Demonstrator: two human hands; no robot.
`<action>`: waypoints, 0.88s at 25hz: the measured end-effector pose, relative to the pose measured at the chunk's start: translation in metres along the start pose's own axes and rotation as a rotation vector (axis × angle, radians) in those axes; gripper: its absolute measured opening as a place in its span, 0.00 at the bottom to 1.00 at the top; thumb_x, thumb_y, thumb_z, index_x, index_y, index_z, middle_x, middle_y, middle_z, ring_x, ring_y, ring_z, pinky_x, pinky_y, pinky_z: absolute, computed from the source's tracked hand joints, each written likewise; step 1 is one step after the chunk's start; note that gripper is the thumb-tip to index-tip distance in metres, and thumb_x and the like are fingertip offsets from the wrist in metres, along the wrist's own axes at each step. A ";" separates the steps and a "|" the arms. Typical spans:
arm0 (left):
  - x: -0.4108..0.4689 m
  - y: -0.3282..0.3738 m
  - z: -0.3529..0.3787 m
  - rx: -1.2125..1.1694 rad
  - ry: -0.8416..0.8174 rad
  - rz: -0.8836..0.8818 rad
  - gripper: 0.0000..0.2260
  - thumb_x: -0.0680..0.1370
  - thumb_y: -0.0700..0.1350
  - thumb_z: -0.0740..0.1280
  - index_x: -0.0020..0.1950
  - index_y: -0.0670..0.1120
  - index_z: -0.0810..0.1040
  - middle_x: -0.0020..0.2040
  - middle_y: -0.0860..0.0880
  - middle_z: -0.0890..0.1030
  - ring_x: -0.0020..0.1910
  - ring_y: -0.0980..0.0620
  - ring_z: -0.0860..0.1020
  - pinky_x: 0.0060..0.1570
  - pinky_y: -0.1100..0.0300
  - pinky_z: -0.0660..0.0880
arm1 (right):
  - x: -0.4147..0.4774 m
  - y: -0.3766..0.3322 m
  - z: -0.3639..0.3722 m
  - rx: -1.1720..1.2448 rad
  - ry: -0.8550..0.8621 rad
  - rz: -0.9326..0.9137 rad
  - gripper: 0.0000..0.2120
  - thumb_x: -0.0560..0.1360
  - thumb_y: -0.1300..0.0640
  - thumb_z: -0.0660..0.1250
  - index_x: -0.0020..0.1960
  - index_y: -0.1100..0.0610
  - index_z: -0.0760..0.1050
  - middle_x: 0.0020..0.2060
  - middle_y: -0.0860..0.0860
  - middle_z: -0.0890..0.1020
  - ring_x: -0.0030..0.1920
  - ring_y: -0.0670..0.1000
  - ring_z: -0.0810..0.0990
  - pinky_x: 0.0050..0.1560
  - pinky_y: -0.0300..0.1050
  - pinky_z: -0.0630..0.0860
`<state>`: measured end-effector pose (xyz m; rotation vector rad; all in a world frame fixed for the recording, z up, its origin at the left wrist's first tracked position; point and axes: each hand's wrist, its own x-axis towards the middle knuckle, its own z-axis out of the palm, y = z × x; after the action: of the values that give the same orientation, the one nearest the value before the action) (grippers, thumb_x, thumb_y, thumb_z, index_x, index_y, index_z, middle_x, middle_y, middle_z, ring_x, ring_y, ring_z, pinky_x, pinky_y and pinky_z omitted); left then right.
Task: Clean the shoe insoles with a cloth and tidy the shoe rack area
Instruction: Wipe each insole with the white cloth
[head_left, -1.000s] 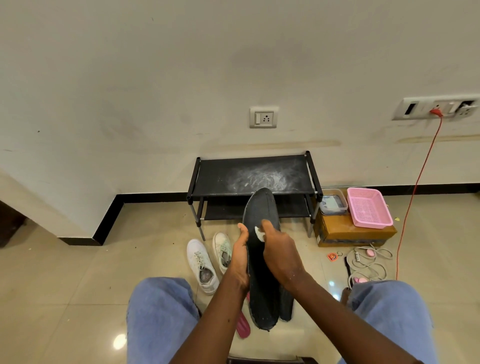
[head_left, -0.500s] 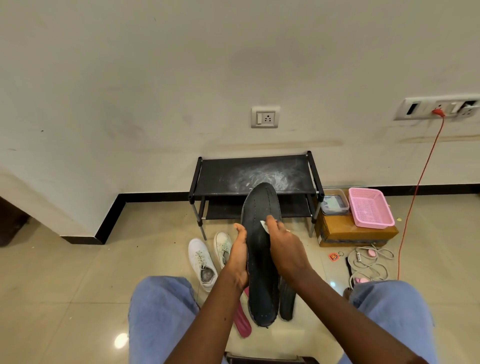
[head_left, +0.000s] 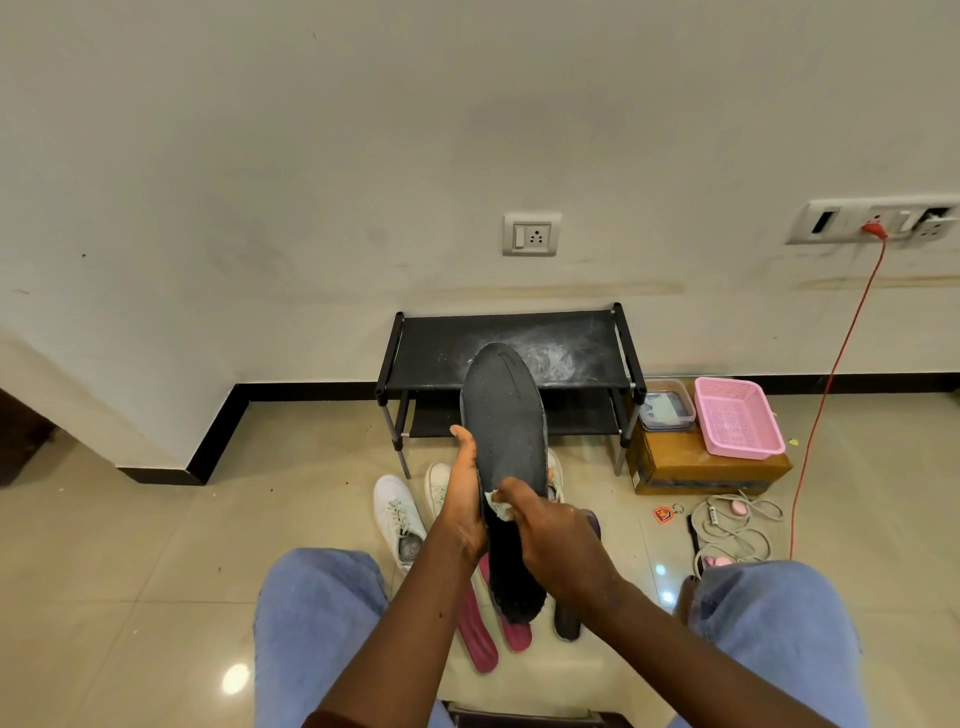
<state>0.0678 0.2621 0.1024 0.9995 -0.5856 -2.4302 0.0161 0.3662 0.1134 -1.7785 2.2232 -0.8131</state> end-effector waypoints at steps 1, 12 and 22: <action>0.000 0.000 0.000 -0.003 0.012 0.009 0.33 0.75 0.69 0.53 0.49 0.41 0.83 0.48 0.39 0.84 0.42 0.42 0.83 0.45 0.50 0.81 | -0.006 0.002 0.004 -0.042 0.019 -0.068 0.21 0.69 0.63 0.73 0.60 0.56 0.71 0.42 0.52 0.84 0.35 0.47 0.82 0.34 0.34 0.76; -0.019 -0.018 -0.011 0.060 -0.187 -0.126 0.31 0.76 0.67 0.50 0.61 0.49 0.79 0.60 0.40 0.79 0.56 0.42 0.80 0.53 0.46 0.77 | 0.053 0.020 -0.020 -0.060 0.082 0.157 0.17 0.79 0.59 0.58 0.67 0.58 0.65 0.51 0.58 0.80 0.47 0.57 0.81 0.44 0.49 0.78; -0.004 -0.013 -0.015 -0.162 -0.171 -0.130 0.36 0.74 0.69 0.53 0.57 0.39 0.81 0.58 0.39 0.80 0.53 0.40 0.81 0.60 0.44 0.73 | -0.007 -0.010 -0.004 0.025 -0.129 -0.030 0.19 0.79 0.56 0.60 0.69 0.54 0.63 0.56 0.53 0.79 0.52 0.51 0.81 0.50 0.36 0.75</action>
<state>0.0779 0.2719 0.0879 0.7921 -0.3816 -2.6474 0.0248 0.3731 0.1204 -1.8030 2.1008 -0.7068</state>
